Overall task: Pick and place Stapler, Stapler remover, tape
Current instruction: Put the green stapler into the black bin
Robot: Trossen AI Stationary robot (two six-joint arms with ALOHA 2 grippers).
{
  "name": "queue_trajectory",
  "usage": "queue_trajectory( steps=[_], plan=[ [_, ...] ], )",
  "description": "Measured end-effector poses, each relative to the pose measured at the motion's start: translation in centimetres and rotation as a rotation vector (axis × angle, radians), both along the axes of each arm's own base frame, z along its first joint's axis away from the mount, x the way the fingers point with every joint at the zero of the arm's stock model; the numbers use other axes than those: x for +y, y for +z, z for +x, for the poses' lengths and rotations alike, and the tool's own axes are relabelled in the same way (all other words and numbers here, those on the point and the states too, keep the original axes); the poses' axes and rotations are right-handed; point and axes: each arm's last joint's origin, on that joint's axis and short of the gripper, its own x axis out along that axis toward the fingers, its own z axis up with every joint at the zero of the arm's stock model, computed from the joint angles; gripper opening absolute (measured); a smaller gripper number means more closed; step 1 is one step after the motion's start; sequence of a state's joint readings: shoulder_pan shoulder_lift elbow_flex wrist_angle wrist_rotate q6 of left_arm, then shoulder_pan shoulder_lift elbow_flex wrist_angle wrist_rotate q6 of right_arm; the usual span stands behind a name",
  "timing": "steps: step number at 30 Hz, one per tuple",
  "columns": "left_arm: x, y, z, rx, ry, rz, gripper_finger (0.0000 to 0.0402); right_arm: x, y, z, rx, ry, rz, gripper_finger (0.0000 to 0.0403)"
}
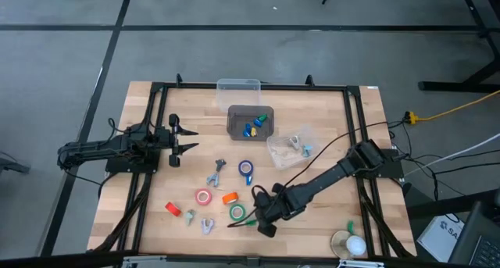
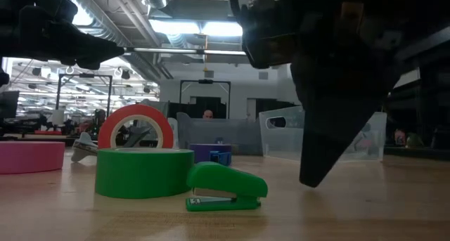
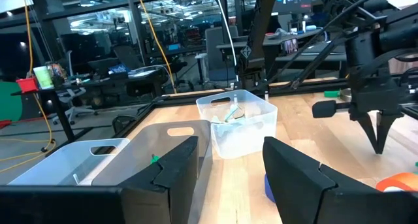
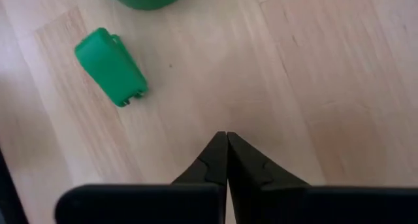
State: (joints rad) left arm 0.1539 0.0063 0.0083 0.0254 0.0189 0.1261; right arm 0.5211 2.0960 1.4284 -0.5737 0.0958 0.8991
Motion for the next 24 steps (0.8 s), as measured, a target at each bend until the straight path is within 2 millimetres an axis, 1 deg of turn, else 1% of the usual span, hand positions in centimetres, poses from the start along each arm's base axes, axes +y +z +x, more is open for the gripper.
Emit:
queue_trajectory(
  steps=[3,9,17,24],
  plan=[
    [0.0,0.0,0.0,0.000,0.000,0.000,0.0169,-0.2,0.4,-0.3,0.018,-0.015,0.000,0.0009],
    [0.0,0.0,0.0,0.000,0.000,0.000,0.0169,-0.6,1.6,-1.0,0.047,-0.011,-0.018,0.0031],
    [0.0,0.0,0.0,0.000,0.000,0.000,0.0169,-0.6,1.6,-1.0,0.049,0.042,-0.039,0.0041],
    [0.0,0.0,0.0,0.000,0.000,0.000,0.0169,-0.6,1.6,-1.0,0.045,0.029,-0.040,0.0041]
  ],
)
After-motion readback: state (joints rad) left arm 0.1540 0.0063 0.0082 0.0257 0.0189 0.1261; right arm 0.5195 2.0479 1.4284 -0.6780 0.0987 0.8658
